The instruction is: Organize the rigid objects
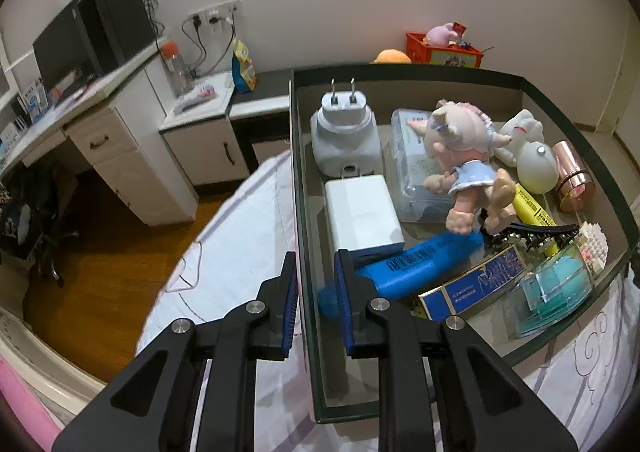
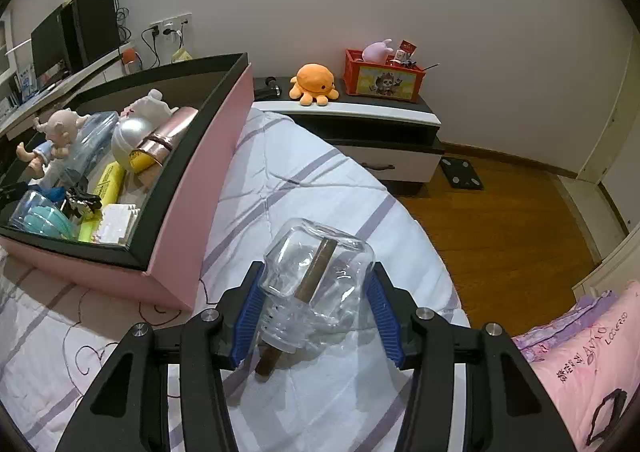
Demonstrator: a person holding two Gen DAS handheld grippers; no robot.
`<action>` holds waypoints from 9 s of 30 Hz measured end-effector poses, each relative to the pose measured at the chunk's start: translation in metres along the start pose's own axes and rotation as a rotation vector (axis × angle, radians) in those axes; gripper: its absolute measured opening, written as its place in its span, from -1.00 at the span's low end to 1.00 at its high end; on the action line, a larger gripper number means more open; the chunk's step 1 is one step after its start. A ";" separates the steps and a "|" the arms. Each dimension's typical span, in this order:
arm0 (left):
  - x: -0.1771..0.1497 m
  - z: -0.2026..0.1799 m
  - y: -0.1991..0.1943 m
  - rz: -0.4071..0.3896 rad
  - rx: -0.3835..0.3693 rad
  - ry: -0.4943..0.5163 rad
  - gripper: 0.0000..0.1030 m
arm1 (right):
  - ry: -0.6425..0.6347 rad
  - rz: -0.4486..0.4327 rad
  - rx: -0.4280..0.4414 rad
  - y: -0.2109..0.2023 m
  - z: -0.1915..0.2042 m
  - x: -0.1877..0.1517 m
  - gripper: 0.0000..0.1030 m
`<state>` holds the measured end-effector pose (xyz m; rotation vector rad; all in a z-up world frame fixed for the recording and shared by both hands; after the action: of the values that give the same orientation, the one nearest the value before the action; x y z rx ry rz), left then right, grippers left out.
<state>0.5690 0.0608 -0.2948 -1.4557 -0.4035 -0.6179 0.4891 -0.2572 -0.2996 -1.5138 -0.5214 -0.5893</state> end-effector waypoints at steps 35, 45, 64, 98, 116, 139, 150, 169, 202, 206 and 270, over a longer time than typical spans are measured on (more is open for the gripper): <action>0.001 0.005 0.003 0.003 -0.003 -0.012 -0.88 | 0.022 -0.085 0.052 -0.051 0.007 0.018 0.00; 0.001 0.006 0.002 0.002 -0.003 -0.013 -0.87 | -0.025 -0.164 0.076 -0.077 0.037 0.061 0.00; 0.000 0.000 0.004 0.003 -0.006 -0.010 -0.86 | -0.241 0.060 0.195 0.022 0.188 0.087 0.00; 0.006 0.001 -0.021 -0.032 0.053 0.029 -0.84 | -0.267 -0.033 0.220 -0.023 0.201 0.073 0.58; 0.048 -0.044 -0.051 -0.097 0.016 0.056 -0.02 | -0.161 -0.049 0.159 -0.027 0.147 0.080 0.65; 0.056 -0.053 -0.088 -0.186 0.088 0.039 0.99 | -0.162 -0.084 0.179 -0.054 0.128 0.082 1.00; 0.043 -0.058 -0.114 -0.208 0.064 0.036 1.00 | -0.156 -0.112 0.189 -0.081 0.121 0.078 1.00; 0.007 -0.061 -0.234 -0.408 0.097 0.015 1.00 | -0.104 -0.286 0.215 -0.190 0.113 0.050 1.00; -0.157 -0.068 -0.496 -0.874 0.169 -0.026 1.00 | -0.059 -0.709 0.248 -0.437 0.109 -0.083 1.00; -0.168 -0.069 -0.507 -0.895 0.154 -0.039 1.00 | -0.055 -0.738 0.241 -0.453 0.109 -0.095 1.00; -0.203 -0.073 -0.536 -0.974 0.230 -0.044 1.00 | -0.063 -0.813 0.220 -0.486 0.112 -0.129 1.00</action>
<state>0.0742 0.0155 -0.0003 -0.9897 -1.2034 -1.2555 0.0801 -0.1266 -0.0145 -1.0753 -1.2286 -1.0643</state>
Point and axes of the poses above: each gripper's, at about its wrist camera, not at the fingertips, and y roughly the way its jaws point, z to its left, x to its top, the point moved 7 cm from there along y, roughly the way its jaws point, and after that the axes turned 3 degrees about y, right-handed, at the moved point
